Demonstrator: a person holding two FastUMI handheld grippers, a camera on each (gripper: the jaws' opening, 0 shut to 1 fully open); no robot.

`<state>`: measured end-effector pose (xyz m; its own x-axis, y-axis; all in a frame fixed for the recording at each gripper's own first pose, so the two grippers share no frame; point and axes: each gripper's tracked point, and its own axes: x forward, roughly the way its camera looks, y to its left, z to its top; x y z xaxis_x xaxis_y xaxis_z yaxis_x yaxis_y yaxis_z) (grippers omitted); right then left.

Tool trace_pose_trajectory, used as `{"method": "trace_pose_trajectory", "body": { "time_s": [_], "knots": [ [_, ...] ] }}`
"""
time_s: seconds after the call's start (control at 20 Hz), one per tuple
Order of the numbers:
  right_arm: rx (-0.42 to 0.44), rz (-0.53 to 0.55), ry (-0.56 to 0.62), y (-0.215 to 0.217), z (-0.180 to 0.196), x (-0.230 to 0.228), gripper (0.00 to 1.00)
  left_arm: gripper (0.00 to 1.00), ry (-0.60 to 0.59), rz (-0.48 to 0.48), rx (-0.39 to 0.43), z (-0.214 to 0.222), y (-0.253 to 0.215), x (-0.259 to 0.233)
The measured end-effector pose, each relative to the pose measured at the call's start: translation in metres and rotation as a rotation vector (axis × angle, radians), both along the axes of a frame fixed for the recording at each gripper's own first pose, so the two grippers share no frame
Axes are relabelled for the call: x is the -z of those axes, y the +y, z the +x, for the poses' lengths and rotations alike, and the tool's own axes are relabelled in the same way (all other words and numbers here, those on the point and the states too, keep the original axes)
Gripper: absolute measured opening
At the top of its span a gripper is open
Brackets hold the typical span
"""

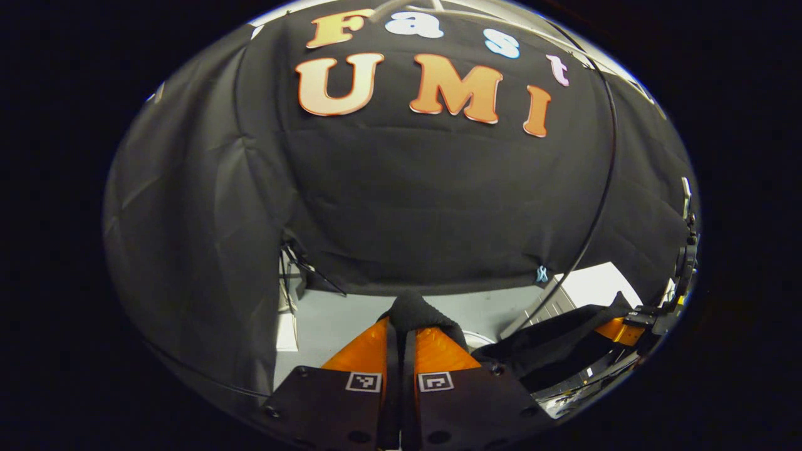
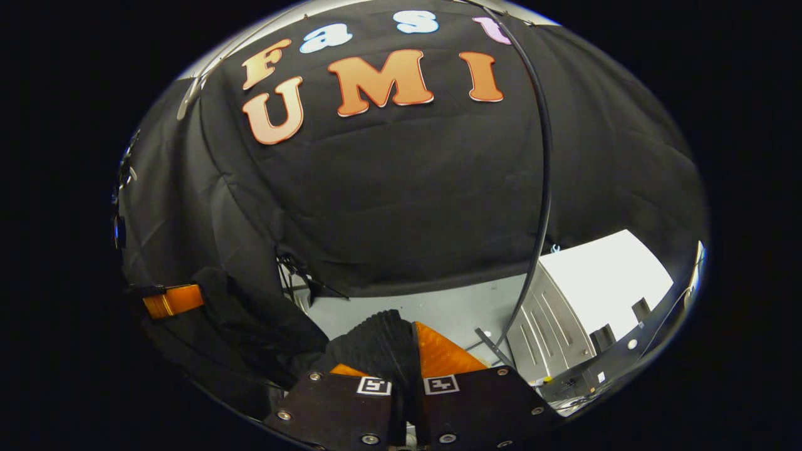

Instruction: Grasp the clothes on the hanger with both hands and then place them into the laundry hamper below.

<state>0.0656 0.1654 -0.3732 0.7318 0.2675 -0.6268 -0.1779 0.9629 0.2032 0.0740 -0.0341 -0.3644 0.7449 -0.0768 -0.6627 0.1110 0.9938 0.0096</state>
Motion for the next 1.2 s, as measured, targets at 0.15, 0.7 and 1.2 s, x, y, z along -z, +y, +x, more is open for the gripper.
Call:
{"method": "trace_pose_trajectory", "body": {
  "time_s": [0.15, 0.7, 1.2],
  "knots": [
    [0.000, -0.018, 0.062, 0.005, -0.010, 0.026, 0.12, 0.08, 0.064, -0.003, 0.040, -0.002, -0.022, 0.028],
    [-0.036, -0.102, 0.243, 0.018, -0.032, 0.109, 0.15, 0.08, 0.348, 0.031, 0.092, -0.030, -0.050, 0.138],
    [-0.112, -0.119, 0.391, 0.036, -0.055, 0.142, 0.18, 0.25, 0.451, 0.061, 0.051, -0.045, -0.044, 0.161]
  ]
}}
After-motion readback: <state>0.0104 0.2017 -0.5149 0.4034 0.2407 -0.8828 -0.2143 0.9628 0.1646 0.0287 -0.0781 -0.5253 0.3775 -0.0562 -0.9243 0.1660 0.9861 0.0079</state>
